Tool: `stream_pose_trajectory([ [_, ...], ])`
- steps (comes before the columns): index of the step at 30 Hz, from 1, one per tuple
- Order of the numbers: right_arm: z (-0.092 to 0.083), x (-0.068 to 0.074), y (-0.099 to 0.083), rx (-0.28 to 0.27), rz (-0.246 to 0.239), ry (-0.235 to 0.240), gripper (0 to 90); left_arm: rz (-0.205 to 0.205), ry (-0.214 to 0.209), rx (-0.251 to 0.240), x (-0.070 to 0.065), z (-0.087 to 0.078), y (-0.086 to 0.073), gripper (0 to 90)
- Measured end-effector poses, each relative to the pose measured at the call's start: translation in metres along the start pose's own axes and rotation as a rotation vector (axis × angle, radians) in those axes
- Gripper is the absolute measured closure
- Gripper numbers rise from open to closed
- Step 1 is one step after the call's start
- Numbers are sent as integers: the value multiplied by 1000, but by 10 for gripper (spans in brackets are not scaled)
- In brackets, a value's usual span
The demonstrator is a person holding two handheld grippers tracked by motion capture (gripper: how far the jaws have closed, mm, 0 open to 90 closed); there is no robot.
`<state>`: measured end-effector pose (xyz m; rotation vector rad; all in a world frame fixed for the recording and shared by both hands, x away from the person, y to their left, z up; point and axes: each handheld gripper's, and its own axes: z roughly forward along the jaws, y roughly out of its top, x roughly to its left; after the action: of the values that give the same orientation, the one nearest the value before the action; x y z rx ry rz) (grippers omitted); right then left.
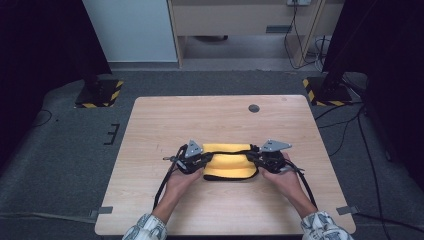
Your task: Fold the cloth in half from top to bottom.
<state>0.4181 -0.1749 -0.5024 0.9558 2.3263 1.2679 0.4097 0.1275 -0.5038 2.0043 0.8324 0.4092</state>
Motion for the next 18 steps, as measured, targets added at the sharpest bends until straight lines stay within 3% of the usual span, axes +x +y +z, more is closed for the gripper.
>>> stream_pose_trajectory([
  [10,-2,2,-7,4,11,4,772,-4,-12,2,-4,1,-6,825],
  [18,-7,4,-8,8,31,8,690,0,-18,4,-6,0,-9,825],
])
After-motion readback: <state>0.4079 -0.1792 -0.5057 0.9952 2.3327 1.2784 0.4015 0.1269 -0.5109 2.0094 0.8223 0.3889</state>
